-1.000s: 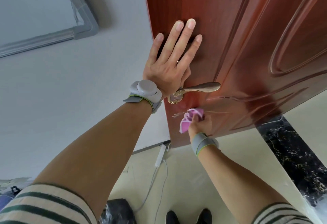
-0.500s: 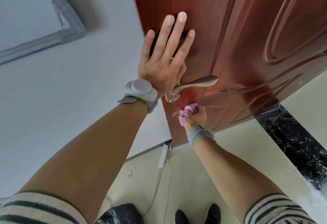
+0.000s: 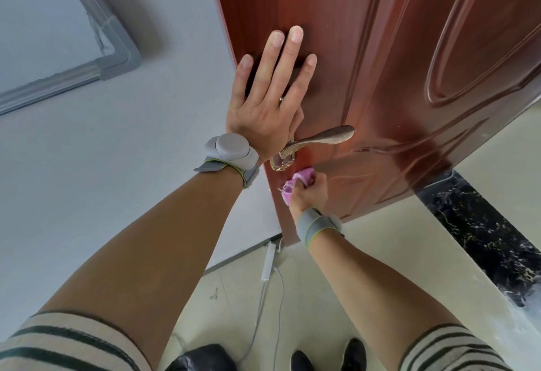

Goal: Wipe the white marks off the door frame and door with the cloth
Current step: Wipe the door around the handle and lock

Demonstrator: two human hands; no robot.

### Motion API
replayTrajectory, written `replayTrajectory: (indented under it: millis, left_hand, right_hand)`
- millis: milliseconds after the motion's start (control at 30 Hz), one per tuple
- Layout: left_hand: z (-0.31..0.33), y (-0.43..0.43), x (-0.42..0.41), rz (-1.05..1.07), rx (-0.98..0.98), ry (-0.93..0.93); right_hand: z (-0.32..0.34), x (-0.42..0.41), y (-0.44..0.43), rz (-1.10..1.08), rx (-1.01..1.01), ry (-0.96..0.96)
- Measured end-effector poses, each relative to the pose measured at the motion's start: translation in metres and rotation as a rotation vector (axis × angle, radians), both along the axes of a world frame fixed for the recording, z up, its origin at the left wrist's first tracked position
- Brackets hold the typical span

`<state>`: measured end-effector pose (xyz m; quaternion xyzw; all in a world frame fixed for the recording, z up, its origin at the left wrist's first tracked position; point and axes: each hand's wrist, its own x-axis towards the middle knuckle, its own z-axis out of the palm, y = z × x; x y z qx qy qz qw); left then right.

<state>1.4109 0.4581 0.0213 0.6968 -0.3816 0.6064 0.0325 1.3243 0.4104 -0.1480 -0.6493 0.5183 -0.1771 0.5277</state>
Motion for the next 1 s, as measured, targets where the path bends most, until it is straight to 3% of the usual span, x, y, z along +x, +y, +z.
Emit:
replayTrajectory:
  millis: [133,333,433,500,567,633,733,867,933,1000]
  left_hand:
    - [0.0,-0.001,0.0,-0.008,0.005,0.003]
    - [-0.002,-0.001,0.001,-0.017,0.007,-0.006]
    - [-0.003,-0.002,0.002,-0.022,-0.004,-0.008]
    - [-0.003,-0.002,0.002,-0.028,0.0,-0.013]
    - [-0.002,-0.002,0.003,-0.028,0.01,-0.01]
    - [-0.003,-0.001,0.002,-0.021,0.009,-0.002]
    - [-0.003,-0.001,0.001,-0.022,0.009,0.003]
    - [-0.002,0.0,0.001,-0.021,0.012,0.006]
    - [-0.002,0.0,0.0,-0.02,0.019,0.008]
    - [-0.002,0.001,0.0,-0.025,0.027,0.01]
  right_hand:
    - [-0.028,-0.008,0.025,0.39,0.102,0.222]
    - [-0.021,-0.015,-0.019,-0.072,0.079,0.167]
    - [-0.019,0.007,-0.012,-0.189,0.269,0.016]
    - [-0.022,0.018,0.008,-0.146,0.494,-0.068]
    - [-0.044,0.018,0.026,0.112,0.639,-0.056]
    - [-0.07,0.01,0.028,0.26,0.59,0.049]
    - [-0.073,0.004,-0.003,0.073,0.311,0.172]
    - [-0.004,0.006,-0.02,-0.177,0.241,-0.078]
    - [0.017,0.002,-0.002,-0.096,0.331,-0.158]
    - [0.006,-0.004,0.015,0.133,0.345,-0.114]
